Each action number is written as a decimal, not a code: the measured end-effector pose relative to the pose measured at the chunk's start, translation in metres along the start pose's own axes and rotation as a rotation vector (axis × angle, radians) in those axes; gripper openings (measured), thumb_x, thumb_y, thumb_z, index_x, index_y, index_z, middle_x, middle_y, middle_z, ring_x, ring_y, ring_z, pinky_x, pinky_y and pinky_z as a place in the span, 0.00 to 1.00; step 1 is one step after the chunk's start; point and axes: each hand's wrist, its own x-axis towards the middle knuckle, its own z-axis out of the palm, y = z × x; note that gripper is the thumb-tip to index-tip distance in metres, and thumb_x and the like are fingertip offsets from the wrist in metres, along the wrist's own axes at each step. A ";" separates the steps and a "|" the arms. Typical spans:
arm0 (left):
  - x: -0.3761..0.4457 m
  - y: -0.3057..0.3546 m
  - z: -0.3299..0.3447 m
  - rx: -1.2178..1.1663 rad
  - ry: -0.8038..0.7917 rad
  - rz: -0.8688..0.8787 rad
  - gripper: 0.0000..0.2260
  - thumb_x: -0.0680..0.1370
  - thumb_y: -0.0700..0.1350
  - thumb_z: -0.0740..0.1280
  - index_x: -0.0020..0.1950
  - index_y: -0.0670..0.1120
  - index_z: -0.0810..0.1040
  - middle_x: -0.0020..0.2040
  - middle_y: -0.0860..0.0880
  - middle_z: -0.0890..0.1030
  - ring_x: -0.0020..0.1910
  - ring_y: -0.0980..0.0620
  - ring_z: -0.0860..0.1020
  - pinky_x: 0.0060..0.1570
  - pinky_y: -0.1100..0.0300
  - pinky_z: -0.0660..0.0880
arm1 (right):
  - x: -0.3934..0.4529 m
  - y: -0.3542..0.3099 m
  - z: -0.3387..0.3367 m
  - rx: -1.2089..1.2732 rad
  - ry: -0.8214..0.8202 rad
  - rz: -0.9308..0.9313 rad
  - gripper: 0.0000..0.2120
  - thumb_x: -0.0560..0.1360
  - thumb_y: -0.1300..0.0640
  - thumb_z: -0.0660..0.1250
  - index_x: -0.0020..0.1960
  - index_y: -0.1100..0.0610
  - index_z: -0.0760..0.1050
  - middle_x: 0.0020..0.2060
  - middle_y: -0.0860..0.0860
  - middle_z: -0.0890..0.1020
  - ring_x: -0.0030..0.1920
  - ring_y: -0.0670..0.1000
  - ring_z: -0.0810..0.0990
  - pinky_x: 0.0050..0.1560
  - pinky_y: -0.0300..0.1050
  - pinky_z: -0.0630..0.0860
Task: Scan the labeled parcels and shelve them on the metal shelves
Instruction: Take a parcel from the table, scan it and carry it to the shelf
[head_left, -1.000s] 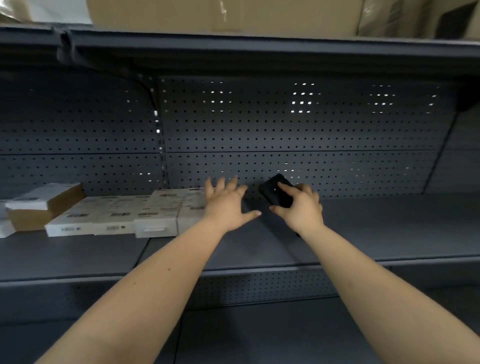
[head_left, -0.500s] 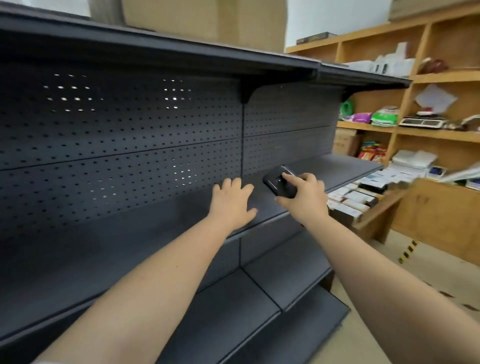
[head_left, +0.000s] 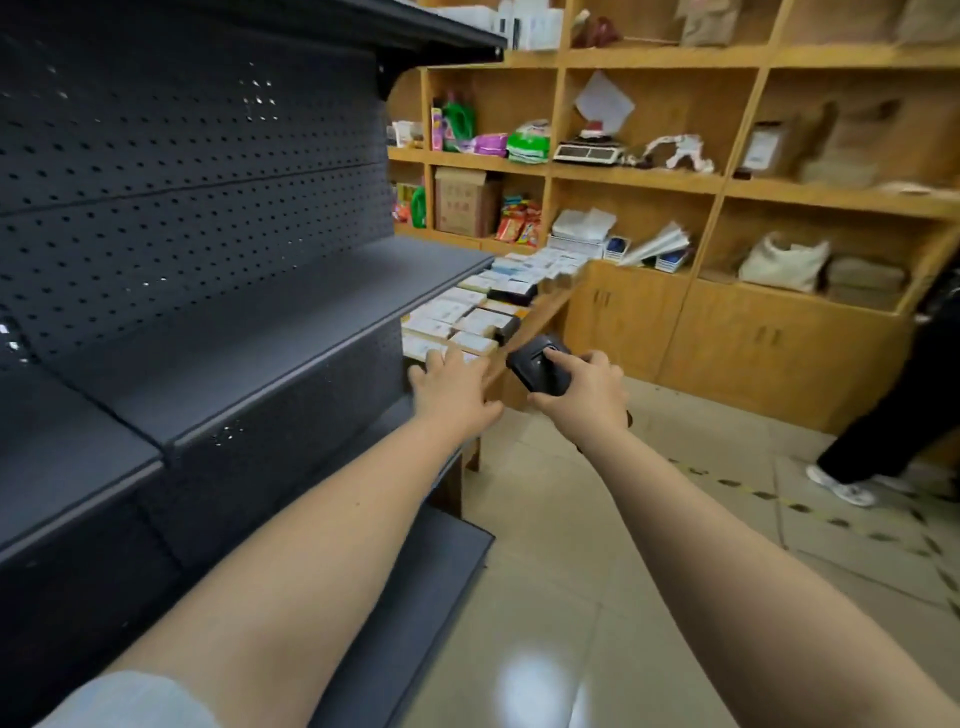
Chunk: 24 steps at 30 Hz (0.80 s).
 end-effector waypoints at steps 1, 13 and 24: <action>0.016 0.010 0.014 -0.016 -0.011 0.004 0.25 0.76 0.63 0.65 0.70 0.55 0.70 0.66 0.44 0.69 0.67 0.39 0.65 0.60 0.44 0.65 | 0.011 0.017 0.005 -0.021 -0.008 0.022 0.31 0.71 0.42 0.72 0.72 0.40 0.68 0.65 0.52 0.69 0.66 0.57 0.66 0.66 0.58 0.67; 0.251 0.104 0.186 -0.159 -0.156 0.051 0.30 0.77 0.61 0.65 0.76 0.54 0.64 0.73 0.45 0.65 0.69 0.40 0.67 0.66 0.45 0.63 | 0.201 0.176 0.083 -0.160 -0.071 0.243 0.30 0.71 0.43 0.71 0.72 0.40 0.68 0.65 0.51 0.68 0.65 0.57 0.65 0.65 0.54 0.64; 0.472 0.163 0.273 -0.285 -0.189 -0.052 0.28 0.75 0.61 0.68 0.73 0.57 0.68 0.72 0.47 0.68 0.69 0.41 0.66 0.65 0.44 0.64 | 0.415 0.269 0.136 -0.134 -0.154 0.316 0.30 0.71 0.44 0.72 0.72 0.41 0.68 0.68 0.52 0.67 0.66 0.59 0.65 0.66 0.55 0.64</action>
